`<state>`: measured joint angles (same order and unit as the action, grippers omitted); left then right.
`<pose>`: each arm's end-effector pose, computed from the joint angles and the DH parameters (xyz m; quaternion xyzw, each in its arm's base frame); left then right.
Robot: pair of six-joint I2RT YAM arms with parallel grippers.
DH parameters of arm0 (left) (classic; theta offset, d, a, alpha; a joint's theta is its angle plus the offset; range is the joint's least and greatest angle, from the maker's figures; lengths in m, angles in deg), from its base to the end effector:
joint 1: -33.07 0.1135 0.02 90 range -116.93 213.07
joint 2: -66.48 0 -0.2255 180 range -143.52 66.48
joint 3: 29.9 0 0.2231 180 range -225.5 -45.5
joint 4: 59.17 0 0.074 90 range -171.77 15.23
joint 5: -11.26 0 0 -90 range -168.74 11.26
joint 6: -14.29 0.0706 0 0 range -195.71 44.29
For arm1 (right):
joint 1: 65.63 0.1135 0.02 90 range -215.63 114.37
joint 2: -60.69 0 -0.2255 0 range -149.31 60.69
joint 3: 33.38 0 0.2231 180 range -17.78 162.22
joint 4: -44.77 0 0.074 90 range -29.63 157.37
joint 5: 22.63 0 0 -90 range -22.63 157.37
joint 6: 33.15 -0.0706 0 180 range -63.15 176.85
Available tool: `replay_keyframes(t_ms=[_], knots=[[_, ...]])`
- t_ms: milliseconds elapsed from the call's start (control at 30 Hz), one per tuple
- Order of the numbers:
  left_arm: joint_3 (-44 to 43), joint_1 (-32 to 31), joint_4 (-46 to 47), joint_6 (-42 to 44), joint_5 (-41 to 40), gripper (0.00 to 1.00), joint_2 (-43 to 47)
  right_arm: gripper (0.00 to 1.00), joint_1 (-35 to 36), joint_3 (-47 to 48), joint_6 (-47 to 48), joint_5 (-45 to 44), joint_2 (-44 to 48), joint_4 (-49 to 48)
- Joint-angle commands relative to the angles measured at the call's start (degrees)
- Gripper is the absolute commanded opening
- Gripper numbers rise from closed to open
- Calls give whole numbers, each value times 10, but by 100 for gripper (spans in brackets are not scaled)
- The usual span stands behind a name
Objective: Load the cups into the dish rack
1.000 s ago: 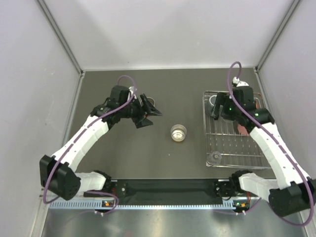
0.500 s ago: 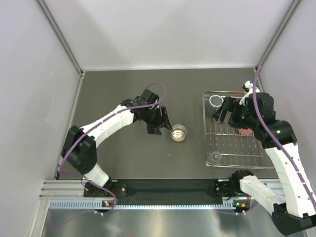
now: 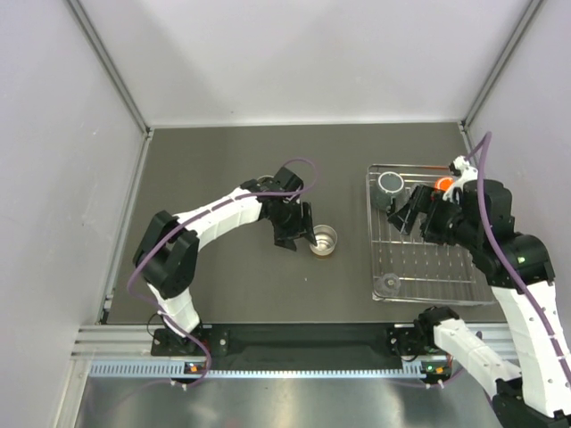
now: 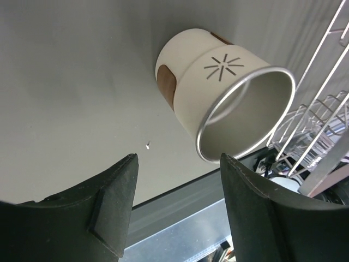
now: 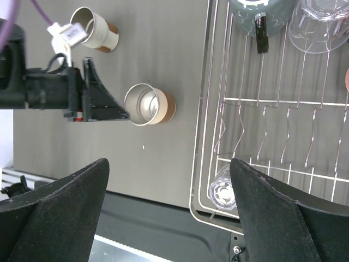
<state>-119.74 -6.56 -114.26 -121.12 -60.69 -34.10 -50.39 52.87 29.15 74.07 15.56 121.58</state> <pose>0.2467 -0.2327 0.1648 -0.0159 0.9662 -0.2528 0.0487 0.1387 0.0463 0.3360 0.0699 0.8859 0.2151 0.4050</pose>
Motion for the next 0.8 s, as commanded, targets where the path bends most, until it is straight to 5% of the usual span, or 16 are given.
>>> replay_keyframes(t_ms=[0,300,467,633,767], knots=[[-28,-7,2,13,-7,66,-14,91,0,25,-6,-6,14,17],[-42,-9,15,8,-2,53,-47,92,0,24,-9,-8,19,27],[-49,-10,15,9,-3,32,-48,92,0,17,-10,-6,21,25],[-65,-10,-2,10,0,0,-36,93,0,20,-9,15,9,15],[-103,-8,-11,3,15,0,-1,94,0,34,5,49,-21,1]])
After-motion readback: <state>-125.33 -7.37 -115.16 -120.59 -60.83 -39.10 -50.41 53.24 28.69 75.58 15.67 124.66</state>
